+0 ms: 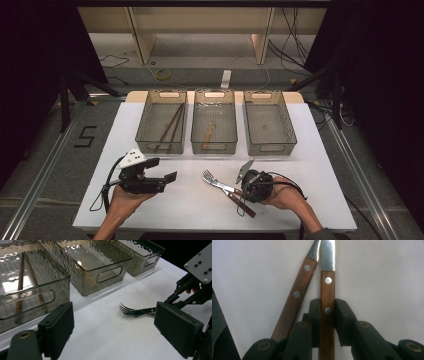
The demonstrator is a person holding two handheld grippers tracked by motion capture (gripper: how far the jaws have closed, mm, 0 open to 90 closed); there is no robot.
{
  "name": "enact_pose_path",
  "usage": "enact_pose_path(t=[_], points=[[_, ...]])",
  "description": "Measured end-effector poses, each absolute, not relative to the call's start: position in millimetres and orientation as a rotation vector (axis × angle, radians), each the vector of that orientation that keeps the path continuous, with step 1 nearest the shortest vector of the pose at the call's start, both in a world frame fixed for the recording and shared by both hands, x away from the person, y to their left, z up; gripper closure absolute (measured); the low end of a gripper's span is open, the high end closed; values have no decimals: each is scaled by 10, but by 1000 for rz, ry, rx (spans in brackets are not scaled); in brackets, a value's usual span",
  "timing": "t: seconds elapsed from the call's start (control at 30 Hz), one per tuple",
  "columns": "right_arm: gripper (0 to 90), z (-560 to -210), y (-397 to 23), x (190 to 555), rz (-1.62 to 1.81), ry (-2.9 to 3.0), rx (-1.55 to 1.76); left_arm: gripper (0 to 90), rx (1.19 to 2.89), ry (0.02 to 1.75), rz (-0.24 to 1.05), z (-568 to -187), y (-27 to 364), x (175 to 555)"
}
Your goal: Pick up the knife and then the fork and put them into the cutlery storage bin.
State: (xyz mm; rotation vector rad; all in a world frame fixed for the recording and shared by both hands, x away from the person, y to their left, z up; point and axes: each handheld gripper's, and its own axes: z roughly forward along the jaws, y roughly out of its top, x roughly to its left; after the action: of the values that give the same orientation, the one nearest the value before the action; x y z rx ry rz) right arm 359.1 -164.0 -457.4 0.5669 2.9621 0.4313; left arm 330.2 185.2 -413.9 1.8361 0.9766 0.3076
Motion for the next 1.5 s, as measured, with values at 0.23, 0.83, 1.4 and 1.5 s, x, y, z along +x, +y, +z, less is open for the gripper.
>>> enact_pose_path(t=[0.23, 0.83, 1.4, 1.5], points=[[769, -4516, -1685, 3601, 464, 2947, 585, 159, 1832, 976, 311, -4136, 1858, 3300], [769, -4144, -1940, 3779, 695, 2793, 752, 159, 1755, 984, 315, -4128, 1895, 3295], [768, -3772, -2218, 4313, 838, 2542, 979, 159, 1740, 989, 320, -4129, 1919, 3306], [769, -3740, -2243, 4423, 846, 2505, 1040, 159, 1742, 989, 324, -4129, 1915, 3303]])
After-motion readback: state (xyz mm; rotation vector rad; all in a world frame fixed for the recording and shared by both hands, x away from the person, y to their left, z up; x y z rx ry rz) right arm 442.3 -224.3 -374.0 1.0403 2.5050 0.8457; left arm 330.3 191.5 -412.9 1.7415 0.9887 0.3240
